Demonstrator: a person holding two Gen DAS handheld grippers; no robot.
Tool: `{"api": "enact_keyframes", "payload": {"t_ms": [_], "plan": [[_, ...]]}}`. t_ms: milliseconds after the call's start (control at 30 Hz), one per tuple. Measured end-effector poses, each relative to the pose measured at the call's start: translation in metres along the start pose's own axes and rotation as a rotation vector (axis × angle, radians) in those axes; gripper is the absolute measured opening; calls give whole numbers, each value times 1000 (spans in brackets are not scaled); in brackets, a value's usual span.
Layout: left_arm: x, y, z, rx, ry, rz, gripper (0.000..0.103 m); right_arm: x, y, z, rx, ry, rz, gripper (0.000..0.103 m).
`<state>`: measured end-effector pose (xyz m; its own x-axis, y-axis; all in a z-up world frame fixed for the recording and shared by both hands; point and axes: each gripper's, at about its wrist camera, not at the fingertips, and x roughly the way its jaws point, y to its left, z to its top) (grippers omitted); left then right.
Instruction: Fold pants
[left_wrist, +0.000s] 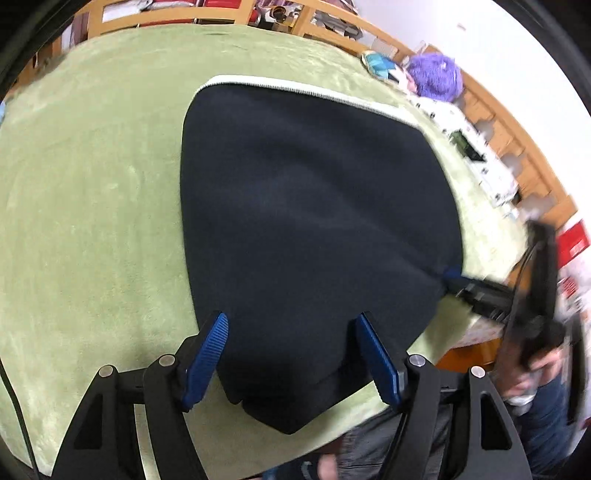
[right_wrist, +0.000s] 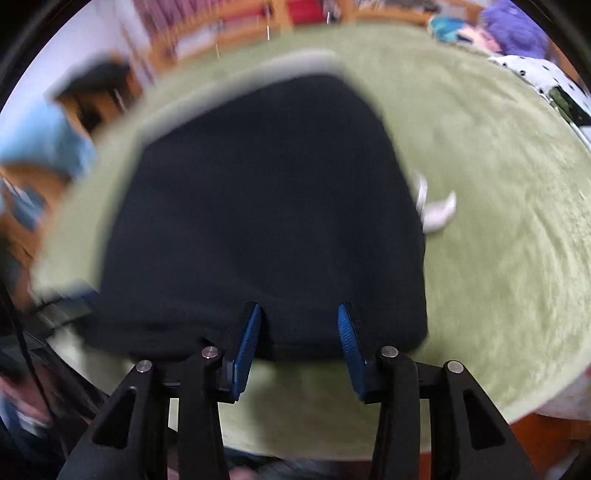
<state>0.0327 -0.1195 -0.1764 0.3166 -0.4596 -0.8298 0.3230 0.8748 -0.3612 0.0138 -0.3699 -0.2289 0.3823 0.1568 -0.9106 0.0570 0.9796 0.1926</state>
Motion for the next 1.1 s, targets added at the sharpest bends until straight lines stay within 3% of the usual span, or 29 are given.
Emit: {"api": "enact_keyframes", "payload": {"t_ms": [133,233,333,367,433,467,567,633,700,767,833,933,1000,1067,1100], "plan": [[-2,-5,12,30,-20,-26,70,-20,-3,-1,1,-12,12,40],[14,-6,11,42,36,-5,70,-51,-1,3,-13,-108,72,39],[23,-9,5,77,64,34,72,-68,-4,12,-10,-227,64,42],[20,-8,5,78,63,23,72,-62,-7,16,6,-214,47,45],[14,-2,12,67,81,-20,72,-33,-13,21,23,-100,3,44],[10,1,16,52,80,-48,72,-10,-18,21,22,1,-41,37],[-6,14,33,27,25,-29,73,-13,-14,29,-33,27,-46,36],[-12,25,49,18,-16,10,73,-33,-4,41,-84,-19,-40,36],[-10,36,64,-10,-22,20,73,-58,-1,62,-106,-138,-19,39],[-5,47,81,-47,-25,28,73,-66,3,88,-105,-227,5,55],[2,49,96,-75,-25,47,73,-58,4,121,-107,-282,8,58],[7,53,105,-77,-27,52,73,-34,4,160,-102,-280,29,56],[12,52,109,-60,-33,67,73,-2,-1,175,-124,-262,17,50],[23,48,115,-52,-22,87,73,22,-8,180,-130,-215,-53,37],[28,49,117,-54,-15,87,73,37,-14,186,-119,-195,-73,36]]}}
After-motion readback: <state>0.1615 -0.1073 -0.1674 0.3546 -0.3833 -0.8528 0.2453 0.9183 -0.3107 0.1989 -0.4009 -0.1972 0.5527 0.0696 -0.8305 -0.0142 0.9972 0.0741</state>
